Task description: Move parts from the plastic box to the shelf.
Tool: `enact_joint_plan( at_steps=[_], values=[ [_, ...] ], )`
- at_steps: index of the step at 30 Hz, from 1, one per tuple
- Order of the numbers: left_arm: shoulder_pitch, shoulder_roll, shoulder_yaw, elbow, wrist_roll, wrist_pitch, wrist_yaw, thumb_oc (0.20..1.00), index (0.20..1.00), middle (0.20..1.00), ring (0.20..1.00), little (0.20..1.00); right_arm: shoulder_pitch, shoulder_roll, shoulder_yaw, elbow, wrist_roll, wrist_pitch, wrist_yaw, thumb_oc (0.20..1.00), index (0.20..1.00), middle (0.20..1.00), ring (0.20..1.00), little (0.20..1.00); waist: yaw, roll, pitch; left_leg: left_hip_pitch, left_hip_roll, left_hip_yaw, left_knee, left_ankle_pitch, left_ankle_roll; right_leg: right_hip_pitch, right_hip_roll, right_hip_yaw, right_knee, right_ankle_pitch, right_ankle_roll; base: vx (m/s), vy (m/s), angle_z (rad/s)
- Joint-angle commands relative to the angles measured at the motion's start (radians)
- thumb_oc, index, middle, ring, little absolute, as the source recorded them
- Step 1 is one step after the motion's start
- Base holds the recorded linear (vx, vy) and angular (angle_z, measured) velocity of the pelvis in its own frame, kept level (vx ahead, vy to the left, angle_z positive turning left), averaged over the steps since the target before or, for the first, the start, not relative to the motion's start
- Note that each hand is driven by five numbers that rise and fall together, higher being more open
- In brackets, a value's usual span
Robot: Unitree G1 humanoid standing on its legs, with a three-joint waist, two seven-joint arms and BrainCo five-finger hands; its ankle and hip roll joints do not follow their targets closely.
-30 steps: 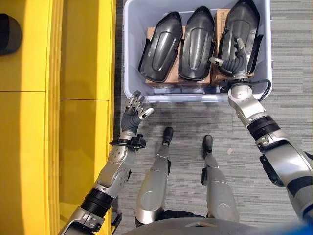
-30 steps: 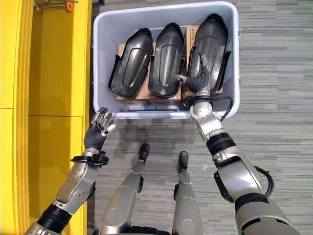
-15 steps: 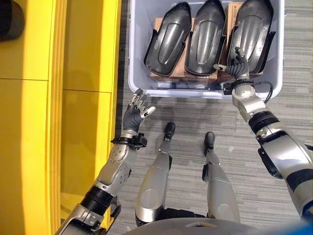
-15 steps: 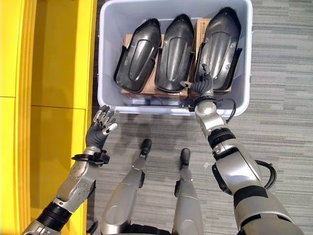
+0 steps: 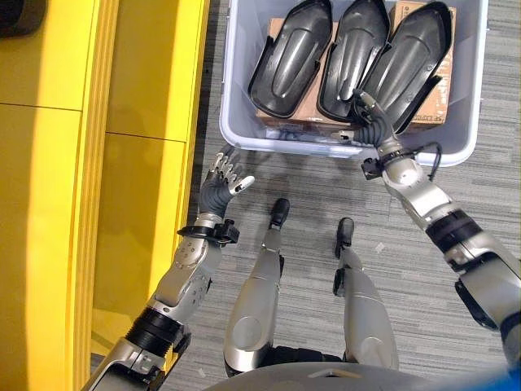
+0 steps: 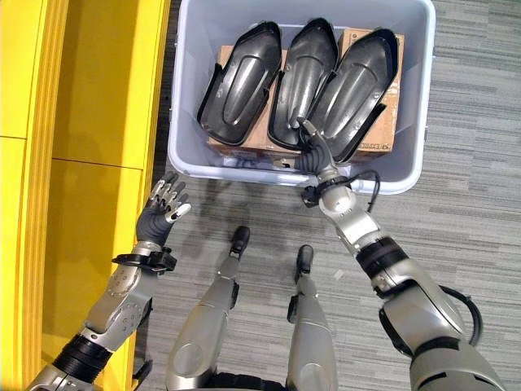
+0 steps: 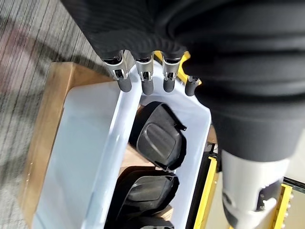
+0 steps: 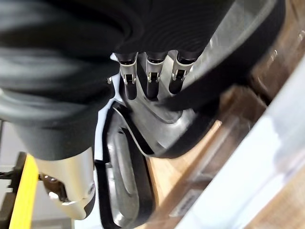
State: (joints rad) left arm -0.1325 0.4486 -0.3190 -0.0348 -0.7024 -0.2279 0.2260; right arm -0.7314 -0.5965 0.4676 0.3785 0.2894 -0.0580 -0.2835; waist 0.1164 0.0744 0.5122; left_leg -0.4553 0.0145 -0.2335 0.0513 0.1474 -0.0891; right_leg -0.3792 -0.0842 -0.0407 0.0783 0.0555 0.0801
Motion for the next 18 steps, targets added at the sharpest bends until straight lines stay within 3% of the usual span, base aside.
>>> enact_joint_plan(
  at_steps=[1, 6, 9, 18],
  values=[
    [0.037, -0.006, 0.03, -0.099, 0.007, -0.024, -0.006, 1.0, 1.0, 1.0, 1.0, 1.0, 0.012, -0.028, -0.07, -0.101, -0.101, -0.052, -0.066, 1.0, 1.0, 1.0, 1.0, 1.0, -0.022, -0.028, -0.061, -0.047, 0.044, 0.141, 0.063, -0.01, -0.026, -0.017, -0.068, 0.021, 0.034, -0.009, 0.05, 0.0, 0.0, 0.0],
    [0.051, -0.013, 0.053, -0.112, 0.015, -0.013, 0.001, 1.0, 1.0, 1.0, 1.0, 1.0, 0.137, -0.028, -0.213, -0.3, -0.162, -0.063, -0.116, 1.0, 1.0, 1.0, 1.0, 1.0, -0.047, -0.035, -0.063, -0.041, 0.054, 0.15, 0.066, -0.014, -0.029, -0.013, -0.067, 0.018, 0.037, -0.011, 0.053, 0.0, -0.003, 0.01],
    [0.077, -0.021, 0.073, -0.135, 0.026, -0.001, 0.019, 1.0, 1.0, 1.0, 1.0, 1.0, 0.255, 0.069, -0.356, -0.504, -0.179, -0.102, -0.199, 1.0, 1.0, 1.0, 1.0, 1.0, -0.072, -0.038, -0.068, -0.031, 0.06, 0.155, 0.071, -0.027, -0.029, -0.012, -0.061, 0.023, 0.044, -0.019, 0.054, 0.0, 0.0, 0.0],
    [0.115, -0.022, 0.077, -0.143, 0.037, 0.002, 0.036, 1.0, 1.0, 1.0, 1.0, 1.0, 0.297, 0.185, -0.42, -0.552, -0.251, -0.095, -0.345, 1.0, 1.0, 1.0, 1.0, 1.0, -0.09, -0.026, -0.071, -0.034, 0.059, 0.161, 0.07, -0.025, -0.027, -0.027, -0.059, 0.029, 0.057, -0.021, 0.055, 0.0, 0.0, 0.0]
  ],
)
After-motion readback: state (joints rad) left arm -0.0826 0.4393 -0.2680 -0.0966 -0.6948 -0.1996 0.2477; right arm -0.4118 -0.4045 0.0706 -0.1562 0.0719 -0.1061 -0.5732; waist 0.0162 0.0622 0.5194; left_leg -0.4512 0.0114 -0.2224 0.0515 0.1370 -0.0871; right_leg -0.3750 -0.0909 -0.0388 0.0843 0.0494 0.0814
